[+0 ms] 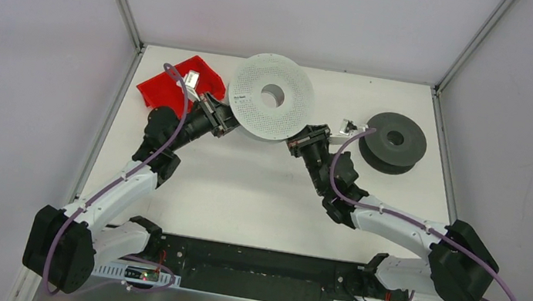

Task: Wrap the cables
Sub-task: Wrap the cable around the cable reel.

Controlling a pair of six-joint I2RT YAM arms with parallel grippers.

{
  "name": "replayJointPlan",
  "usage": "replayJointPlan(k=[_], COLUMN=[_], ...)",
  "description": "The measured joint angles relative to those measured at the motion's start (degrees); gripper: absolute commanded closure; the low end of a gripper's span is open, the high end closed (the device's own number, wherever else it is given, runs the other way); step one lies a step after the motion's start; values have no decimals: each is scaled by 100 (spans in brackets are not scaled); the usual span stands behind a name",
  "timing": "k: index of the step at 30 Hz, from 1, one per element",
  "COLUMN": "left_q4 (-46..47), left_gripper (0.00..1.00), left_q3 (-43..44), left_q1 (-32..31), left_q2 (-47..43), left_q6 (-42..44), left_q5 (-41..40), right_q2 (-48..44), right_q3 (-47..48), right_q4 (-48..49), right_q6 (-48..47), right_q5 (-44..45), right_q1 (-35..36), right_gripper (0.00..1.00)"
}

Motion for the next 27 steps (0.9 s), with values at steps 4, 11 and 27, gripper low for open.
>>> replayJointPlan(k=[4,11,27], left_q4=[2,39,125], left_gripper=[100,100,100], left_q3=[-9,-48,-125], left_q1=[0,-2,-42], left_q2=[0,0,-2], left_q6=[0,-2,-9], left_q5=[-107,-214,-240], right_q2=[83,131,-96], right_q3=[90,146,125], right_q4=[-96,-179,-535], right_q6=[7,55,42], right_q5=[116,352,579], right_q1=[66,214,247], right_gripper=[100,100,97])
